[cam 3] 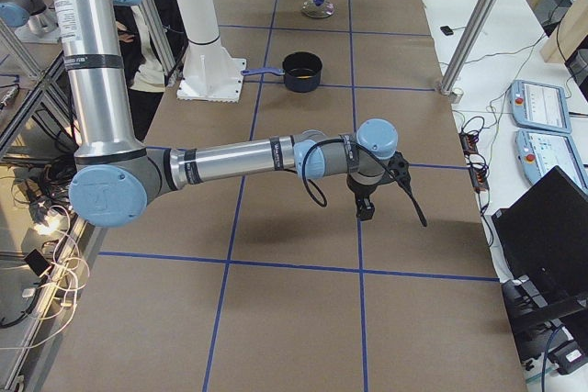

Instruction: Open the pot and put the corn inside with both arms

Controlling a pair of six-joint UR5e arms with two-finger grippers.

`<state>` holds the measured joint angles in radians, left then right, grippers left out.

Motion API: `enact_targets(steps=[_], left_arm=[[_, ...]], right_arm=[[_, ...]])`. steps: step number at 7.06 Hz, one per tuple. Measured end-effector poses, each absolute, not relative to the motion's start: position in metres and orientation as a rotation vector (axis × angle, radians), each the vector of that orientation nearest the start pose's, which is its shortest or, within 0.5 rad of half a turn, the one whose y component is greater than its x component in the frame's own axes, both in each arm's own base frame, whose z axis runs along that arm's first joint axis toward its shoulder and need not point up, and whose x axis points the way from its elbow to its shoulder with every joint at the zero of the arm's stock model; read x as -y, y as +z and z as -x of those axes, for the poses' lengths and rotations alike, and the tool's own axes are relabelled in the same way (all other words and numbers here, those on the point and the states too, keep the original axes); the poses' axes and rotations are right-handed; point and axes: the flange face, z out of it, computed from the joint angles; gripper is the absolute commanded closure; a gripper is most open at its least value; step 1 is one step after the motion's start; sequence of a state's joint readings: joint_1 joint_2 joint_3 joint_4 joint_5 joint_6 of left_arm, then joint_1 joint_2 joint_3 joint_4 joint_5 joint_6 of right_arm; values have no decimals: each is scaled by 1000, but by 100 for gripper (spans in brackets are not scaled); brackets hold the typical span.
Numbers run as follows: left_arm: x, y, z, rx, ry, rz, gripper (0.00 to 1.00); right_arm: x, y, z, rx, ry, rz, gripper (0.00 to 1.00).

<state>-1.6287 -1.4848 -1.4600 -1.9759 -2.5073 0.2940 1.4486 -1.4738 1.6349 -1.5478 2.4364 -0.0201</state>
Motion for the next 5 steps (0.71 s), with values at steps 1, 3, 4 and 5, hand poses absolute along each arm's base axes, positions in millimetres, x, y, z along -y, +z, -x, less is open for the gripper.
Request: enact_targets(steps=[1,3,4,5], left_arm=[[453,703,83,-885,307,-352,0],[447,707,88,-881,293,-351,0],[444,709,90,-882,288,-348,0],[443,709,90,-882,286,-347,0]], right_arm=[[534,580,3,838,-212,-121,0],[529,592,-1,789,-210,-113,0],[529,593,-1,784,-210,-112,0],[528,593,-1,785,-209,-113,0]])
